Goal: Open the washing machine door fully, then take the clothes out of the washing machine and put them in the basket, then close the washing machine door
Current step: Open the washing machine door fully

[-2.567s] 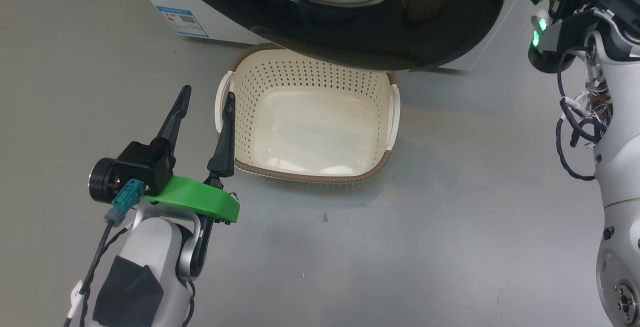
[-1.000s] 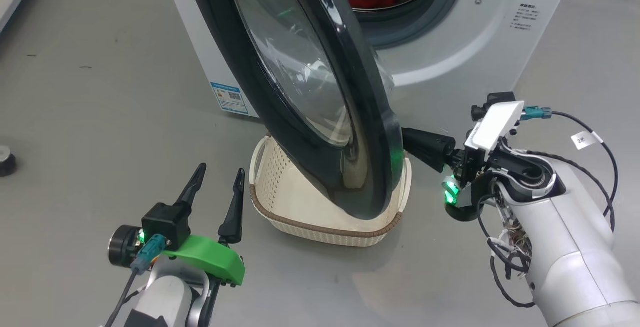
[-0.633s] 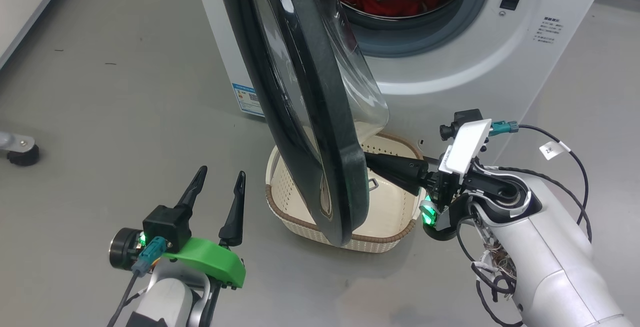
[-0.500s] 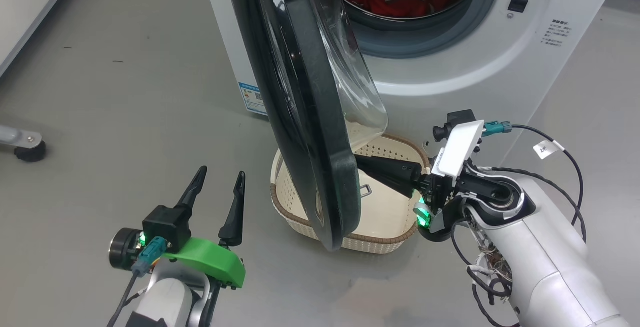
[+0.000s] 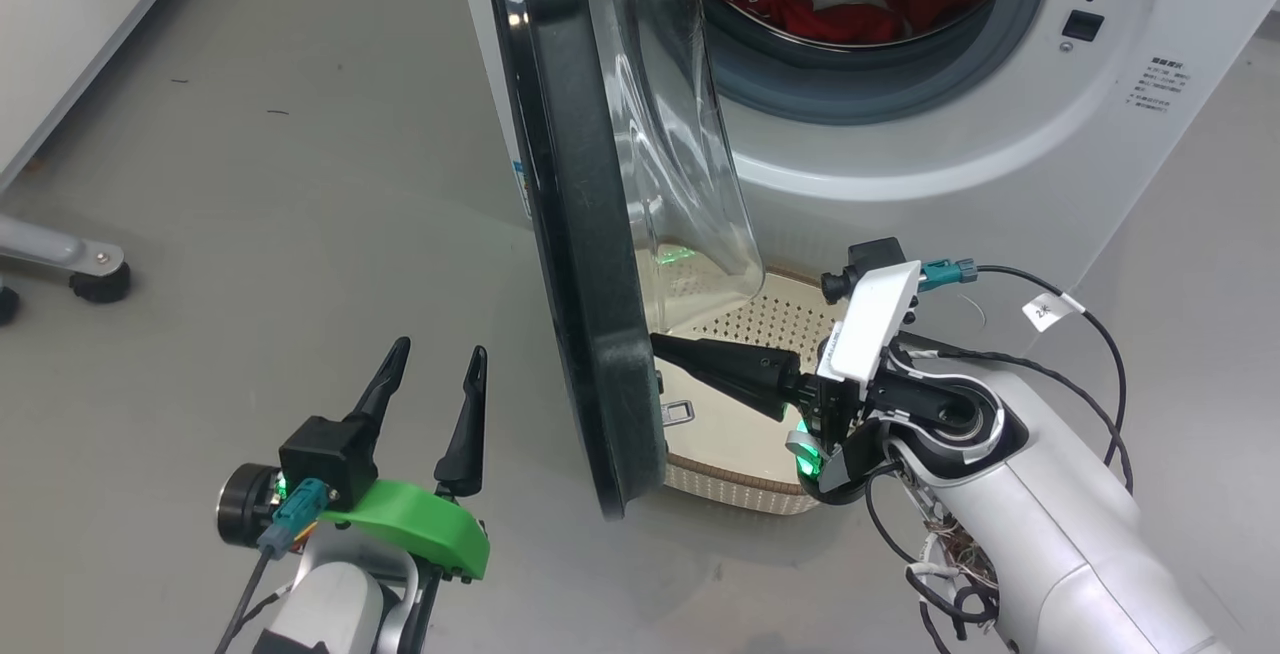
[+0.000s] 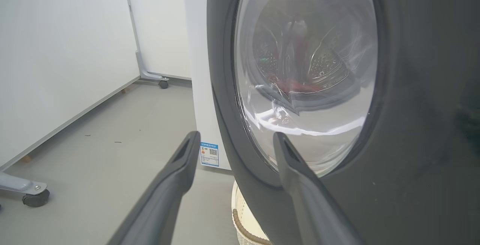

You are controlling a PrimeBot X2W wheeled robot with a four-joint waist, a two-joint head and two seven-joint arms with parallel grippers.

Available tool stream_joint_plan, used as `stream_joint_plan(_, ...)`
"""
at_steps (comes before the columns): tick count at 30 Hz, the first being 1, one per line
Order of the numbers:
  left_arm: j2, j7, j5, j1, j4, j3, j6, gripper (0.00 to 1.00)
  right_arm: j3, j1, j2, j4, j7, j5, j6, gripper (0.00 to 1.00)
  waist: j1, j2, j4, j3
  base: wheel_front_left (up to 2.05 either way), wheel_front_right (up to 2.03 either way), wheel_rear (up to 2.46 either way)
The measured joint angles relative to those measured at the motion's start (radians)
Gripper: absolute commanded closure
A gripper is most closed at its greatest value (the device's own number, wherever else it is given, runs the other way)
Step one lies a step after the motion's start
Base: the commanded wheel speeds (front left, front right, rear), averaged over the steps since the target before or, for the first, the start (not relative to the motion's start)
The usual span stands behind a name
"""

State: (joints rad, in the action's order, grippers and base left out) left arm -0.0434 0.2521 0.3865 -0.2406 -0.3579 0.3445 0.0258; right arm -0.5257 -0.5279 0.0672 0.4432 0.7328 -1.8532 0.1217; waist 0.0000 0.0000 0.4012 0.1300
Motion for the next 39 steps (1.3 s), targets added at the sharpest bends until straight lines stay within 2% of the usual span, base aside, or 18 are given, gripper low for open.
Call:
stream_joint_plan(7, 0.000, 0.000, 0.000, 0.004, 0.007, 0.000, 0.001, 0.00, -0.016, 0.008, -0.001, -0.008, -0.046, -0.013, 0.000, 1.00, 0.0000, 0.0000, 0.005, 0.000, 0.00, 0.00, 0.00)
stream_joint_plan(15, 0.000, 0.000, 0.000, 0.017, 0.010, -0.005, 0.009, 0.00, 0.067, 0.061, -0.004, -0.014, -0.146, -0.041, 0.000, 0.99, 0.0000, 0.0000, 0.004, -0.003, 0.00, 0.00, 0.00)
stream_joint_plan(16, 0.000, 0.000, 0.000, 0.017, 0.010, -0.005, 0.009, 0.00, 0.084, 0.068, -0.004, -0.015, -0.165, -0.041, 0.000, 0.46, 0.0000, 0.0000, 0.004, -0.003, 0.00, 0.00, 0.00)
stream_joint_plan(17, 0.000, 0.000, 0.000, 0.017, 0.011, -0.006, 0.009, 0.00, 0.099, 0.074, -0.004, -0.015, -0.181, -0.041, 0.000, 0.12, 0.0000, 0.0000, 0.003, -0.003, 0.00, 0.00, 0.00)
stream_joint_plan(18, 0.000, 0.000, 0.000, 0.017, 0.011, -0.007, 0.009, 0.00, 0.114, 0.081, -0.004, -0.017, -0.197, -0.041, 0.000, 0.00, 0.0000, 0.0000, 0.001, -0.004, 0.00, 0.00, 0.00)
stream_joint_plan(28, -0.001, 0.000, 0.006, 0.021, 0.012, -0.016, 0.013, 0.00, 0.195, 0.158, 0.002, -0.059, -0.358, 0.043, 0.000, 0.00, 0.0000, 0.0000, -0.017, -0.004, 0.00, 0.00, 0.00)
stream_joint_plan(34, -0.001, 0.000, 0.008, 0.022, 0.014, -0.019, 0.013, 0.00, 0.236, 0.171, 0.068, -0.097, -0.560, 0.256, 0.000, 0.00, 0.0000, 0.0000, -0.027, -0.001, 0.00, 0.00, 0.00)
stream_joint_plan(39, -0.001, 0.000, 0.008, 0.022, 0.015, -0.018, 0.013, 0.00, 0.203, 0.171, 0.136, -0.152, -0.709, 0.488, 0.000, 0.00, 0.0000, 0.0000, -0.031, 0.004, 0.00, 0.00, 0.00)
